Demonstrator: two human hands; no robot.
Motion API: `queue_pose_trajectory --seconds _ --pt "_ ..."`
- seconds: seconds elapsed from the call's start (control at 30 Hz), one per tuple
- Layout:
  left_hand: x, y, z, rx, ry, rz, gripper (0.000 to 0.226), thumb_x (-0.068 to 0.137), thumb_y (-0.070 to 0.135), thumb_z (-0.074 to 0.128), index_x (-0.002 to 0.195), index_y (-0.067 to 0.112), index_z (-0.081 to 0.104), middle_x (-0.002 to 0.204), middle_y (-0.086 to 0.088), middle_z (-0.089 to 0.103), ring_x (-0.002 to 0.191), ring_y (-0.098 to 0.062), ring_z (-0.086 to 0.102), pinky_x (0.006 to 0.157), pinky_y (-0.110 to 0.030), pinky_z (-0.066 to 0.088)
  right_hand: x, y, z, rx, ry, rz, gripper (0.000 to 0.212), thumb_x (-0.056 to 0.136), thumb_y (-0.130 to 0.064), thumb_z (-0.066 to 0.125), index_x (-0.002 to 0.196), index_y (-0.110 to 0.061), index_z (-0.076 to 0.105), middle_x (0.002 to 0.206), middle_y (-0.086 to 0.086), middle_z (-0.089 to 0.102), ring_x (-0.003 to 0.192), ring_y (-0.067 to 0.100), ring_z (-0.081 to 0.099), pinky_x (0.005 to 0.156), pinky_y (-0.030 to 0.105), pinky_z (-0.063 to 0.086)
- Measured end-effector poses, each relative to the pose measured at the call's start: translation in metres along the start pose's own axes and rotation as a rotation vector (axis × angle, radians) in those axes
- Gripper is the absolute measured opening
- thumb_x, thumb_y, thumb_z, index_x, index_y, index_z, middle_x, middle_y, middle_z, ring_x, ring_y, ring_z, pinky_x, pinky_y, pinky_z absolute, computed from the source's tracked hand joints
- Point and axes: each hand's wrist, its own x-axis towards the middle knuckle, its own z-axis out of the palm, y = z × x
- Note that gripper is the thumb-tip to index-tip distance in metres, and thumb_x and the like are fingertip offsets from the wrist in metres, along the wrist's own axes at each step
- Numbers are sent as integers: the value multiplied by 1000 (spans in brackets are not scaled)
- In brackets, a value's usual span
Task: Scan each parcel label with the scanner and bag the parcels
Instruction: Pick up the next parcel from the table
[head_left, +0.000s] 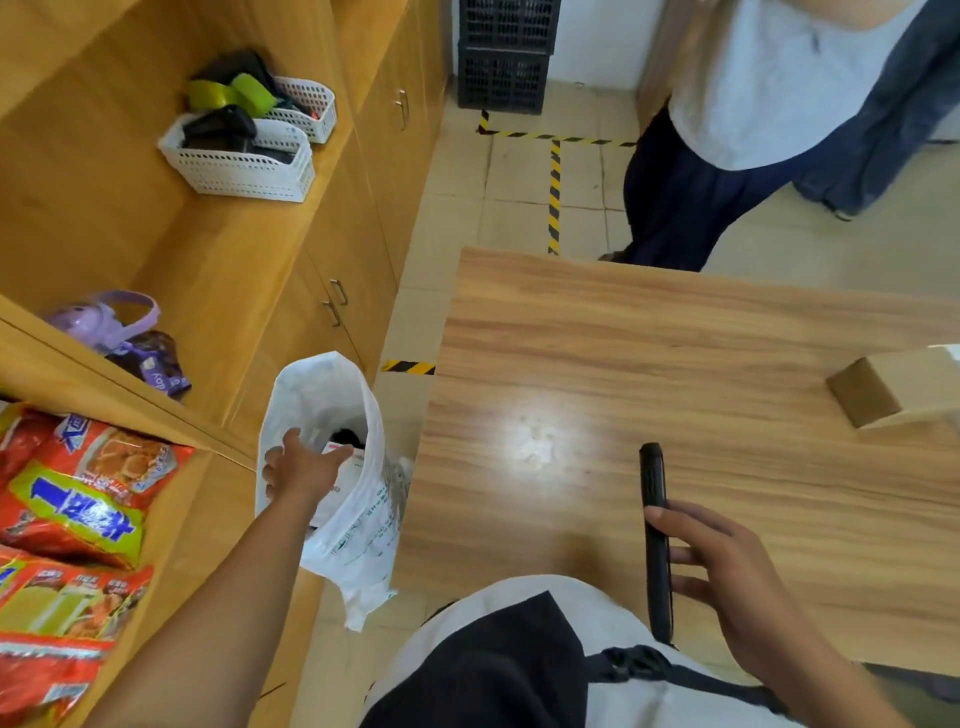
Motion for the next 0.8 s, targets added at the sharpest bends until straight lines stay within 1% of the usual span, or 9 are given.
queue_pose_trajectory --seconds 0.07,0.1,0.13,0.27,0.33,0.4,0.57,0.67,0.8 --pt "-8 14 10 -135 -92 118 46 86 31 72 126 17 57 121 -10 58 114 -38 52 89 -46 45 -1 1 -4 24 8 -2 59 55 -42 83 108 -16 77 92 6 77 81 24 68 50 25 53" --pt "-14 22 16 -193 -139 167 24 86 22 69 109 15 64 104 -6 63 101 -34 56 84 -44 46 -2 1 -7 41 15 2 55 59 -39 84 109 -15 76 94 7 77 82 25 69 51 26 53" --pt "-20 32 21 -228 -177 205 13 86 16 66 99 15 65 96 -3 63 92 -28 57 79 -39 45 -2 1 -10 58 23 7 51 65 -35 84 111 -15 76 97 9 78 84 26 70 52 27 53" --pt "-54 84 47 -247 -261 358 22 88 15 61 107 23 67 92 6 65 79 -10 59 65 -24 46 1 4 -25 110 66 7 41 78 -25 82 116 -13 74 101 13 78 91 30 71 61 34 54" --pt "-74 111 66 -238 -322 427 21 90 14 60 108 23 68 92 2 68 71 -8 63 57 -18 49 2 4 -35 141 85 4 38 79 -23 82 114 -14 74 94 10 80 82 25 73 57 32 55" --pt "-97 137 86 -201 -359 509 21 89 11 60 105 23 68 87 2 66 56 -1 60 47 -11 44 1 5 -49 177 98 -1 33 80 -21 81 111 -15 74 85 5 80 73 18 74 52 28 55" --pt "-166 191 146 -80 -467 659 19 88 10 62 99 24 69 82 11 61 69 -7 56 49 -7 38 -2 11 -99 274 167 -1 18 79 -19 83 97 -20 78 81 4 80 70 16 73 48 25 55" --pt "-210 215 187 4 -576 706 19 89 10 61 101 22 69 83 12 60 67 -8 55 46 -8 38 -5 19 -137 331 243 5 16 79 -20 83 94 -21 79 76 -1 79 77 20 72 49 24 55" --pt "-261 245 242 131 -677 797 21 87 9 60 101 21 69 84 8 64 63 -7 58 47 -9 38 -8 37 -189 404 342 38 21 80 -23 83 100 -18 79 88 4 77 88 26 69 57 32 55"
